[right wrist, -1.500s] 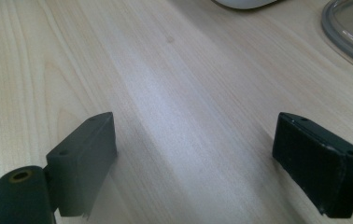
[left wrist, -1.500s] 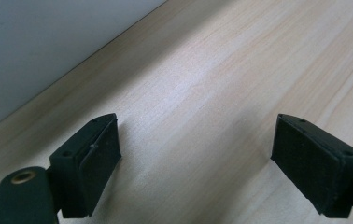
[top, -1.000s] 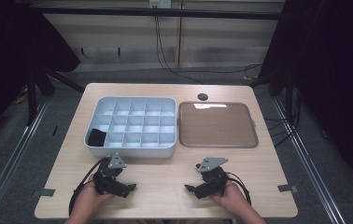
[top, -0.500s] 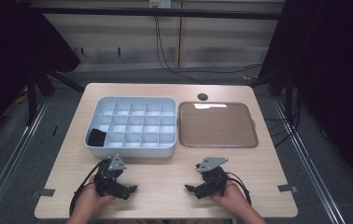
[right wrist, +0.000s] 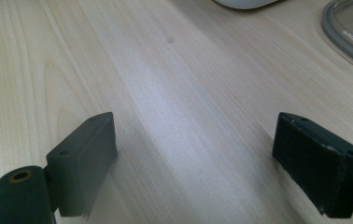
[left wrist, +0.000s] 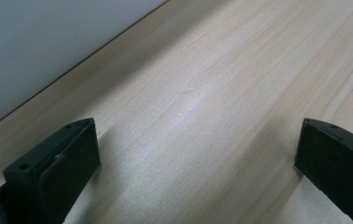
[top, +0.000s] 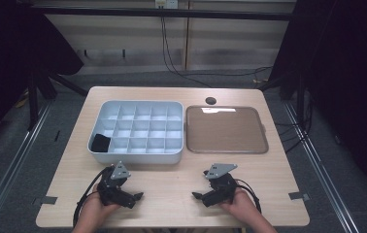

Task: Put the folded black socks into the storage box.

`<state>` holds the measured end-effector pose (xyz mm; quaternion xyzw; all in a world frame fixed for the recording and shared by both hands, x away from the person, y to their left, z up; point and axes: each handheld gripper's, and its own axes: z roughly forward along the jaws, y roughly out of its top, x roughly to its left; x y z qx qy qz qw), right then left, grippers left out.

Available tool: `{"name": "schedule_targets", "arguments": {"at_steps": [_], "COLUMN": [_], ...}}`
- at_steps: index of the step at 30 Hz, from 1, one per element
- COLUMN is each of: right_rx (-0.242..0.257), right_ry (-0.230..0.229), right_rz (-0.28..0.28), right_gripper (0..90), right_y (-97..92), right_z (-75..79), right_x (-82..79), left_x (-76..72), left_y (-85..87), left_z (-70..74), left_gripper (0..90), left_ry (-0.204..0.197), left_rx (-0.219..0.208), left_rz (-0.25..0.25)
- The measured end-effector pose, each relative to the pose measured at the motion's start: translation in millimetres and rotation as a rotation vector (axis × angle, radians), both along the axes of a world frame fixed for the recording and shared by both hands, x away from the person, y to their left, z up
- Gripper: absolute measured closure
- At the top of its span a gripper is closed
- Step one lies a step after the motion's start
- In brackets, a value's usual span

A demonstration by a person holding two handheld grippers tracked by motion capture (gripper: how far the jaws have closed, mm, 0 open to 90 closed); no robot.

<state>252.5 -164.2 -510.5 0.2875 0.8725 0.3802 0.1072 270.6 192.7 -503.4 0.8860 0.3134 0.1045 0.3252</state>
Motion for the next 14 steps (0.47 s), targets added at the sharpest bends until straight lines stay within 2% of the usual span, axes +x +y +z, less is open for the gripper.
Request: {"name": "schedule_targets", "arguments": {"at_steps": [4,7,14], "right_rx": [0.000,0.000,0.000], "right_ry": [0.000,0.000,0.000], "right_rz": [0.000,0.000,0.000], "right_gripper": [13.2,13.2,13.2], "right_y": [0.0,0.0,0.0], "right_z": [0.0,0.0,0.0], "right_x": [0.0,0.0,0.0], "left_x": [-0.8,-0.3,0.2], "left_y": [1.1,2.3,1.6], "left_z": [-3.1,-3.9,-5.1], "left_gripper": [0.0,0.0,0.0], "left_ry": [-0.017,-0.031,-0.037], "left_rx": [-0.035,-0.039,-0.052], "left_rz": [0.004,-0.002,0.006]}}
